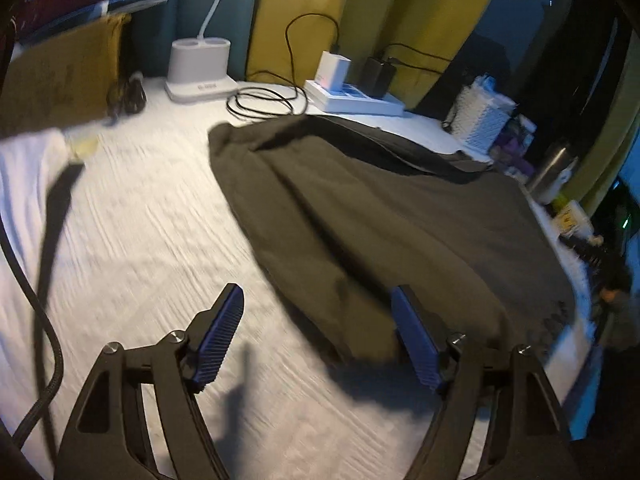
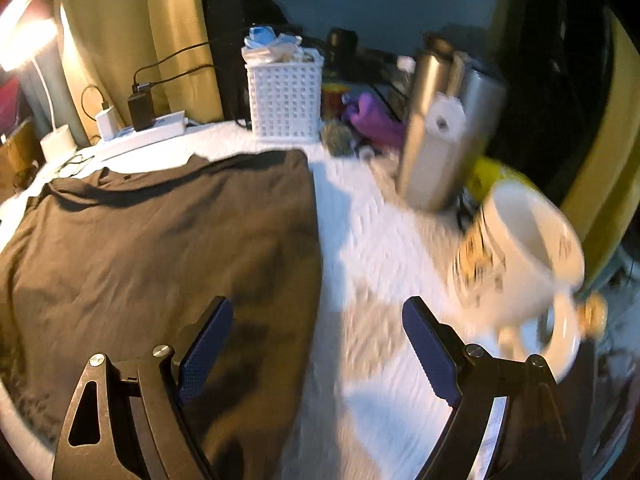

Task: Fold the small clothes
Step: 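Smooth the folded shirt edge with both open grippers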

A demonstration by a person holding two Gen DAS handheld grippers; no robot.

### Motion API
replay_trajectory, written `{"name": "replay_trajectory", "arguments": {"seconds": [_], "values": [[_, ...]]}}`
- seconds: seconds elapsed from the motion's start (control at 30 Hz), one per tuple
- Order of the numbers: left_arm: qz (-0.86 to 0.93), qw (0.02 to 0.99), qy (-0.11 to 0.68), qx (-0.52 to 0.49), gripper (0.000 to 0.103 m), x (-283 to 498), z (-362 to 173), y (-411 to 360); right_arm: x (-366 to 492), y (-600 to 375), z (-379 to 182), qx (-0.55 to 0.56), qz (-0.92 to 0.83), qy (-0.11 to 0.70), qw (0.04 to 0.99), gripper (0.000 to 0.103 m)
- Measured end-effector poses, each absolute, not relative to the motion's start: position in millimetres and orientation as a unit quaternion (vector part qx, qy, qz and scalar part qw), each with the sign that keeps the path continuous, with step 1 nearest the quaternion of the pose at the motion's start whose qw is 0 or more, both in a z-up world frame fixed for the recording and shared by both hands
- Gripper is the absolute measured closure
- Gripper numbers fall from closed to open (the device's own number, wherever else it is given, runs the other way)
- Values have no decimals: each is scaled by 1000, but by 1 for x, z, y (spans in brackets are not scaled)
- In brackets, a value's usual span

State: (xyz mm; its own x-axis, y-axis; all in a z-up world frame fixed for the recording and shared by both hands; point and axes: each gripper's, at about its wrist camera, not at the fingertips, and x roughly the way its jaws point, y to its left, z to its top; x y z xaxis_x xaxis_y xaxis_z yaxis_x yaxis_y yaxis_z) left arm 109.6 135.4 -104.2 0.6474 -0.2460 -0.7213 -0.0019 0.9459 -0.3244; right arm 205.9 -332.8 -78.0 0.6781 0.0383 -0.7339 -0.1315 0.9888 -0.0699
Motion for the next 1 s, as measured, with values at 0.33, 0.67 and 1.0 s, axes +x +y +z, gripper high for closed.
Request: {"name": "replay_trajectory", "arguments": {"seconds": [0.33, 0.67, 1.0], "values": [[-80, 894, 411, -161, 27, 96, -117, 123, 143, -352, -105, 19, 44, 420, 906, 35], [-66, 897, 421, -115, 27, 103, -121, 106, 120, -344, -99, 40, 55, 418, 906, 35], [-55, 900, 425, -84, 23, 106, -124, 100, 114, -333, -94, 26, 63, 410, 909, 35]]}}
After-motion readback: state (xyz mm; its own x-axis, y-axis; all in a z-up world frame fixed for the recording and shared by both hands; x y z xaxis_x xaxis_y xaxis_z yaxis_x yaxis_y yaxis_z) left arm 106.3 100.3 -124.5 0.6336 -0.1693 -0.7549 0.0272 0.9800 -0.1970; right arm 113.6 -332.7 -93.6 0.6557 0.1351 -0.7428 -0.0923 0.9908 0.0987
